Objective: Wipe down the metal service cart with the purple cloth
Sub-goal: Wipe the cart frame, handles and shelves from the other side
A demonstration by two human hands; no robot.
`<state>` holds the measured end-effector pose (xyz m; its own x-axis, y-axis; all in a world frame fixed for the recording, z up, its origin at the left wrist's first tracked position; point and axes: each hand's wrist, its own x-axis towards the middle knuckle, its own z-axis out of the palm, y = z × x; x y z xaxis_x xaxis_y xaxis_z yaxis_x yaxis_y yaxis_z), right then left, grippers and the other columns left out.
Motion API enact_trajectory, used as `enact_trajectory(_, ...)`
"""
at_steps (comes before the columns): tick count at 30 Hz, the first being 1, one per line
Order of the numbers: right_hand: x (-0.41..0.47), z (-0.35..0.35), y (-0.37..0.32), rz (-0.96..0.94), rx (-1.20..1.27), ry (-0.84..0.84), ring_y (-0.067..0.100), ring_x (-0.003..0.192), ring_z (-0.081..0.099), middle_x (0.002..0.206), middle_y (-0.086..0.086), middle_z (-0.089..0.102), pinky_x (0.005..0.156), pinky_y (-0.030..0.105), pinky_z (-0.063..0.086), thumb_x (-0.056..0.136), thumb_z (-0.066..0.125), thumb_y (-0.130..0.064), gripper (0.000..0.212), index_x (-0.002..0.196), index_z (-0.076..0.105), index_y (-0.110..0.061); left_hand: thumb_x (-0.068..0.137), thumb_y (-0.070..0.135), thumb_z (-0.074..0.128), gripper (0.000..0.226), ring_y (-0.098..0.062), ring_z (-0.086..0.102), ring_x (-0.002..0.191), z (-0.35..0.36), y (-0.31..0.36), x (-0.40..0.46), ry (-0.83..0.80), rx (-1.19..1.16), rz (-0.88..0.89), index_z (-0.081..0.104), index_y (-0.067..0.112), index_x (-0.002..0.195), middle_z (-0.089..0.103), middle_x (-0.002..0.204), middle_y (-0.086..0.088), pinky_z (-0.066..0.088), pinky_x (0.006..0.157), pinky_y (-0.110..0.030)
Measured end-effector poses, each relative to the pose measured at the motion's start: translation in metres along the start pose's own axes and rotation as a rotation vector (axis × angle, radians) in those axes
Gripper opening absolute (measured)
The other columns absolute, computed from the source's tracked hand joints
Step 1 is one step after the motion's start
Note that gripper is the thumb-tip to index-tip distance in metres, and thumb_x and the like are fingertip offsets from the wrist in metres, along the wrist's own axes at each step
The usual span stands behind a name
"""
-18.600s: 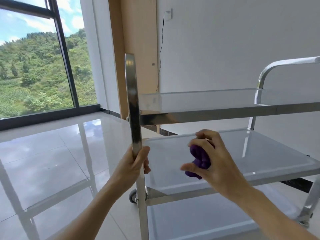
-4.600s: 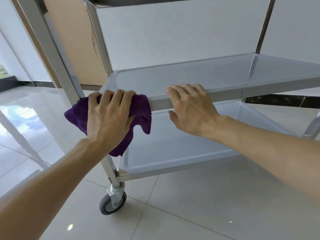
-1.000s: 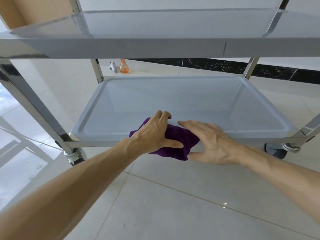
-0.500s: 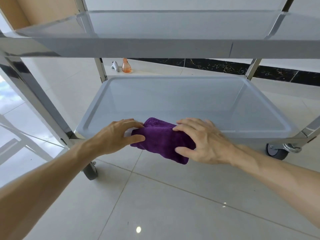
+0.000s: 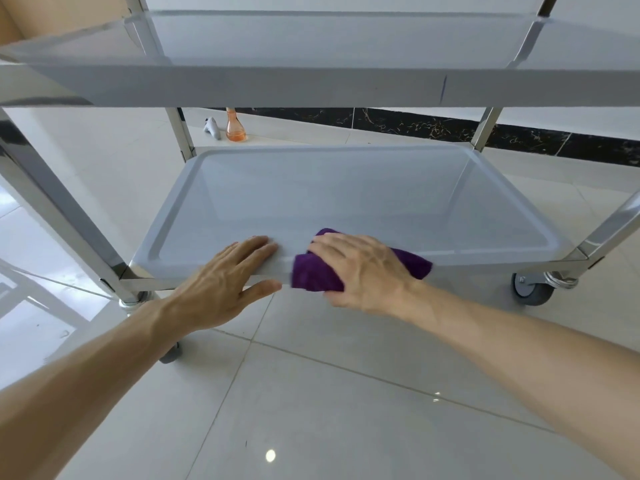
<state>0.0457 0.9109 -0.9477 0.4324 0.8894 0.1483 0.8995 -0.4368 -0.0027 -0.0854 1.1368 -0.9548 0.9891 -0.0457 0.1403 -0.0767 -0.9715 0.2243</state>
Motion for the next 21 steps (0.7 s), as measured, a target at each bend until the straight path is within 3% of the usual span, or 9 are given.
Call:
enact_trajectory(6,-0.069,-0.010,0.071,0.247,-0.097,0.035,0.031,0.127,0.056,0.145,0.012,0.054,0.106,0.046,0.043,0.070,0.083,-0.040,0.079,0.138,0.055,-0.010,0.094,0.064,0.031,0.079,-0.027,0.048,0.129,0.001,0.008,0.001,0.027,0.099,0.022,0.042,0.005,0.146,0.045,0.145,-0.011,0.038,0.113,-0.038)
enact_trajectory(10,-0.061,-0.007,0.059,0.229,-0.156,0.039,0.034,0.128,0.056,0.141,0.017,0.056,0.107,0.048,0.043,0.072,0.085,-0.031,0.072,0.132,0.058,-0.002,0.095,0.049,0.050,0.070,-0.032,0.044,0.134,0.006,0.017,0.003,0.045,0.187,-0.001,0.043,0.000,0.143,0.045,0.145,-0.017,0.034,0.115,-0.043)
enact_trajectory(12,-0.041,-0.005,0.038,0.171,-0.173,0.027,0.034,0.134,0.050,0.147,0.017,0.050,0.111,0.046,0.037,0.076,0.081,-0.035,0.076,0.138,0.052,-0.002,0.092,0.036,0.064,0.070,-0.036,0.040,0.139,0.011,0.023,0.004,0.044,0.264,-0.033,0.040,-0.004,0.145,0.043,0.148,-0.021,0.031,0.116,-0.047)
enact_trajectory(16,0.004,0.010,-0.011,0.092,-0.164,-0.004,0.032,0.147,0.026,0.161,0.013,0.026,0.119,0.045,0.022,0.092,0.059,-0.035,0.073,0.151,0.027,-0.007,0.089,0.026,0.068,0.072,-0.039,0.033,0.143,0.016,0.034,0.005,-0.018,0.358,-0.111,0.037,-0.006,0.146,0.037,0.152,-0.024,0.029,0.116,-0.054)
enact_trajectory(21,0.001,0.007,-0.003,0.036,-0.131,0.002,0.026,0.149,0.026,0.163,0.008,0.025,0.119,0.039,0.022,0.090,0.062,-0.035,0.075,0.152,0.028,-0.012,0.079,0.012,0.077,0.074,-0.042,0.044,0.136,0.015,0.026,0.000,0.024,0.365,-0.066,0.044,-0.008,0.141,0.045,0.146,-0.025,0.038,0.110,-0.057)
